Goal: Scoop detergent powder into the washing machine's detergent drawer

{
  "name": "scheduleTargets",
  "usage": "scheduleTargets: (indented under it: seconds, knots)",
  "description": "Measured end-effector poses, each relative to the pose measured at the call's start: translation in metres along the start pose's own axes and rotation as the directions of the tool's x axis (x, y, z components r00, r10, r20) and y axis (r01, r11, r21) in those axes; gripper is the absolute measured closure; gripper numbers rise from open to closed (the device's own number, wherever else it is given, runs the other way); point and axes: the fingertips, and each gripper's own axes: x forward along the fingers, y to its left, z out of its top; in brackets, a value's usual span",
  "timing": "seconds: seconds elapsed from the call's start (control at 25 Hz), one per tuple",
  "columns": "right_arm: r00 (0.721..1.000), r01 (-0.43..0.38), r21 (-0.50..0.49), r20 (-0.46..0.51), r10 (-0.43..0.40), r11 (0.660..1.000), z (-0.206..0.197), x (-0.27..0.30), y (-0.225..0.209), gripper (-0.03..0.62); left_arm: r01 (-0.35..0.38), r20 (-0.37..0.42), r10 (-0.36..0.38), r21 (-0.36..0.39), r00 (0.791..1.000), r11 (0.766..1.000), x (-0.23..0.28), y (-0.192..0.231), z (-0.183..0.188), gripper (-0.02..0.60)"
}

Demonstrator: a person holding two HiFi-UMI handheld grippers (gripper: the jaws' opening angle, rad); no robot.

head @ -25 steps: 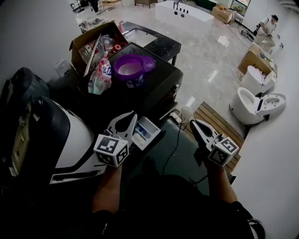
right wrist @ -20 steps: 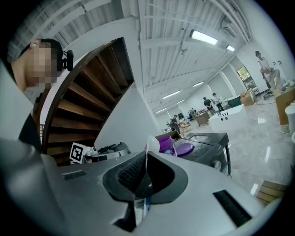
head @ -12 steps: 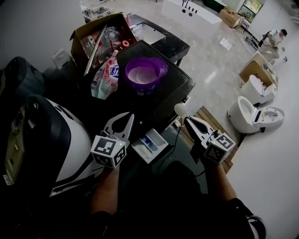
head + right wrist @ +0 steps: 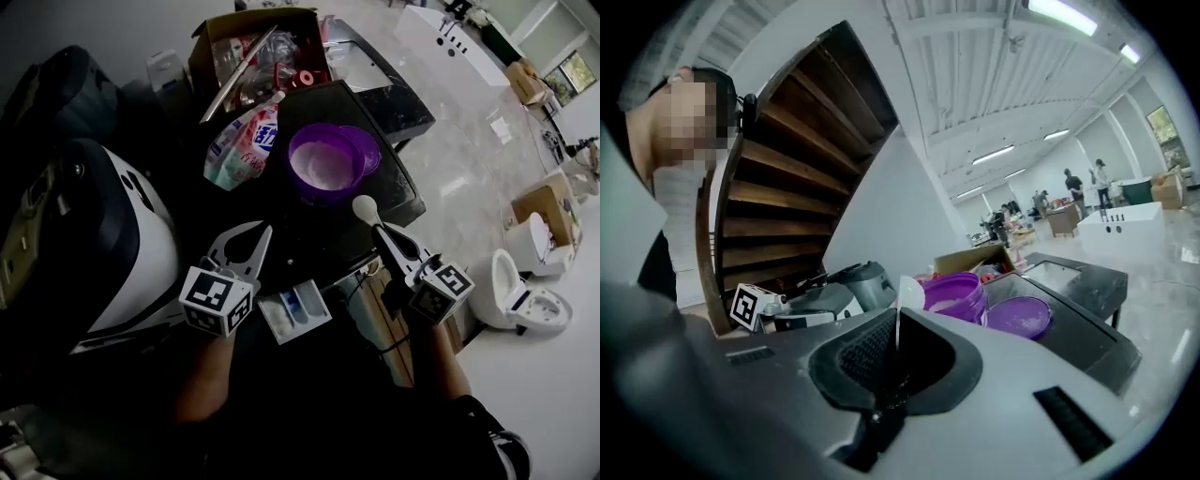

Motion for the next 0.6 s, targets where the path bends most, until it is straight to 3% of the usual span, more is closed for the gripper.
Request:
scheduleTargets:
  seconds: [0.12, 0.28, 0.6]
  knots:
    - [0.993, -0.108, -0.018, -0.040, 0.108, 0.994, 0.008, 0.021, -0.023, 0.572, -0.112, 0.002, 0.112, -0.031, 0.994, 0.993, 0.017, 0.005, 0.002, 0.574]
    - [0.969, -0.237, -0.071, -0.093, 0.230, 0.969, 0.026, 0.037, -0.054, 0.572, -0.241, 0.004, 0.242, -0.094, 0.970, 0.966, 0.042, -0.003, 0.011, 0.574]
    - [0.911, -0.396, -0.151, -0.185, 0.368, 0.906, 0.039, 0.048, -0.087, 0.572, -0.404, -0.024, 0.404, -0.102, 0.914, 0.909, 0.049, -0.033, 0.020, 0.574]
